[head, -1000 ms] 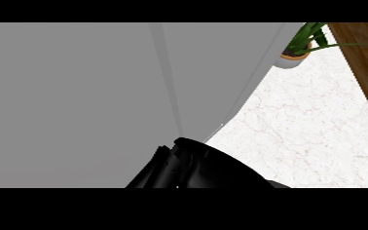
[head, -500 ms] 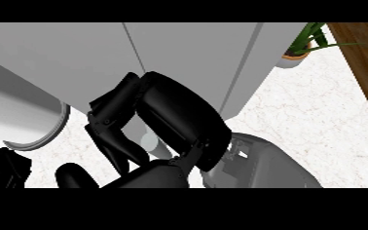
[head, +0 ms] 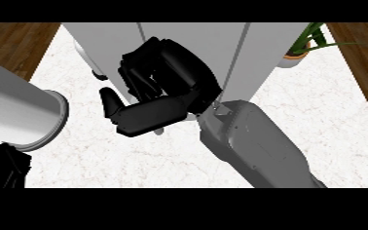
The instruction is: Pick up the wine, place it into the cabinet and close the cabinet
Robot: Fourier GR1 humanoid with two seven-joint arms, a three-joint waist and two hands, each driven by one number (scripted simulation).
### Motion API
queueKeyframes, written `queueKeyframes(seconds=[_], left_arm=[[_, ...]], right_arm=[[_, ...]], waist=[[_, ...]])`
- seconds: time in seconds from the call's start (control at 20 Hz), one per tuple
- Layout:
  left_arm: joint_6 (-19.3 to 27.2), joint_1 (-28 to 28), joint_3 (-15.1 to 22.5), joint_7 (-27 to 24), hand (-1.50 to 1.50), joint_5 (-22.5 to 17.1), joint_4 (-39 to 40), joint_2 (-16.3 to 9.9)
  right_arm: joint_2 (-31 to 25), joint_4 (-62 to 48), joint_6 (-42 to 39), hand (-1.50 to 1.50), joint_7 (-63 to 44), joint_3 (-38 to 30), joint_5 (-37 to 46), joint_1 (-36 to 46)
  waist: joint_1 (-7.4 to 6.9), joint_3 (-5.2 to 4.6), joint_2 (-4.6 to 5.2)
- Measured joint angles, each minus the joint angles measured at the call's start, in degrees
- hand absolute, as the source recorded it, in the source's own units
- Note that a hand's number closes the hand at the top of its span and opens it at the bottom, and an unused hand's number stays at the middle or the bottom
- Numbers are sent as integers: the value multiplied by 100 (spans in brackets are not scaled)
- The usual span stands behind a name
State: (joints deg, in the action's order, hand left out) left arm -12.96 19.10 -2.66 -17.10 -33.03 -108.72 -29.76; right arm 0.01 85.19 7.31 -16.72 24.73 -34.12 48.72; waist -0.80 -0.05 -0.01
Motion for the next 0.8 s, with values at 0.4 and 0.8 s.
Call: queueKeyframes(seconds=[0.4,0.8], left_arm=[[-100,0,-73,87,150,159,-27,175],[-10,-69,-10,261,150,280,-168,297]], right_arm=[[0,-970,-739,150,450,-481,113,188],[-85,-1491,-1492,150,843,-638,112,312]], waist=[[-44,-29,-79],[-109,-59,-170]])
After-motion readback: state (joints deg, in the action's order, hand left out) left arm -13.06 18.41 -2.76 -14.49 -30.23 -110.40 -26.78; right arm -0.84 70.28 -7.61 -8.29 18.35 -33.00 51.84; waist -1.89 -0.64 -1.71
